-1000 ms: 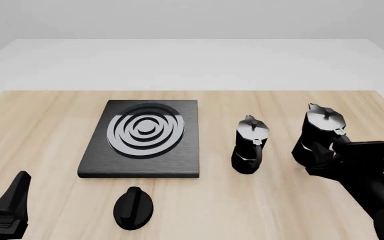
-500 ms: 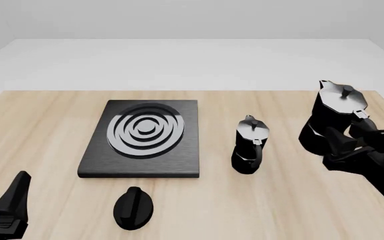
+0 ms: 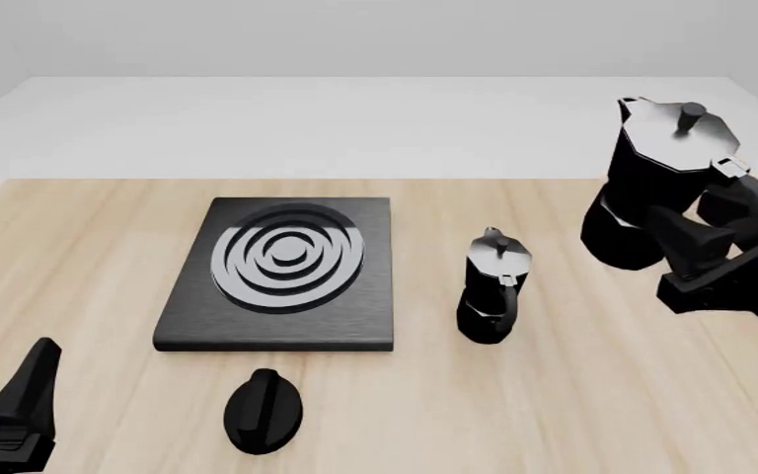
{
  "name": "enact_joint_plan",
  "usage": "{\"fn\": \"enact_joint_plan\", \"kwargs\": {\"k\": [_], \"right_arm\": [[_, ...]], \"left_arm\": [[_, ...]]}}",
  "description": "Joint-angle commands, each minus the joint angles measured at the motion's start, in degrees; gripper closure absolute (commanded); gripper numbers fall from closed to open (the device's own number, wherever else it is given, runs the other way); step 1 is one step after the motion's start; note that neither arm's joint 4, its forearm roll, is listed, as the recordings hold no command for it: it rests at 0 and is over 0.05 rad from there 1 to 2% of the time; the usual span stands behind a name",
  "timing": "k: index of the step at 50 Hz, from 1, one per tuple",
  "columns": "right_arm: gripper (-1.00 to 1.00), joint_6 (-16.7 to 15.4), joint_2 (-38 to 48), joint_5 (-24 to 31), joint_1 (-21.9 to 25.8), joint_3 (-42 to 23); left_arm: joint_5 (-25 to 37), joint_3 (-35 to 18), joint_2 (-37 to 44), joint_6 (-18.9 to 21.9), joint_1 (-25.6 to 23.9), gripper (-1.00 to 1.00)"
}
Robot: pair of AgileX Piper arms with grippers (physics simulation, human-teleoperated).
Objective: Put the right moka pot on the stove.
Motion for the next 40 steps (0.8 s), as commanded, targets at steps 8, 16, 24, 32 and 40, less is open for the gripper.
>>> {"fn": "enact_joint_plan", "kwargs": {"k": [8,16,24,32,40], "right_arm": [[1.00,-1.9,9.7,-1.9,9.2,-10.1],[1.00,-2.1,15.2,-4.7,11.4,-12.2],[1.00,-2.3,20.0,-6.8,12.9,-14.6],[1.00,-2.1,26.4,-9.3,15.0,-17.6],[1.00,-1.8,35.2,-13.1,18.1,-21.4]], "left_arm": [[0.0,0.0,0.0,0.0,0.0,-1.00],[0.0,0.0,0.0,0.0,0.0,-1.00],[0.0,0.0,0.0,0.0,0.0,-1.00],[0.0,0.0,0.0,0.0,0.0,-1.00],[0.0,0.0,0.0,0.0,0.0,-1.00]]}}
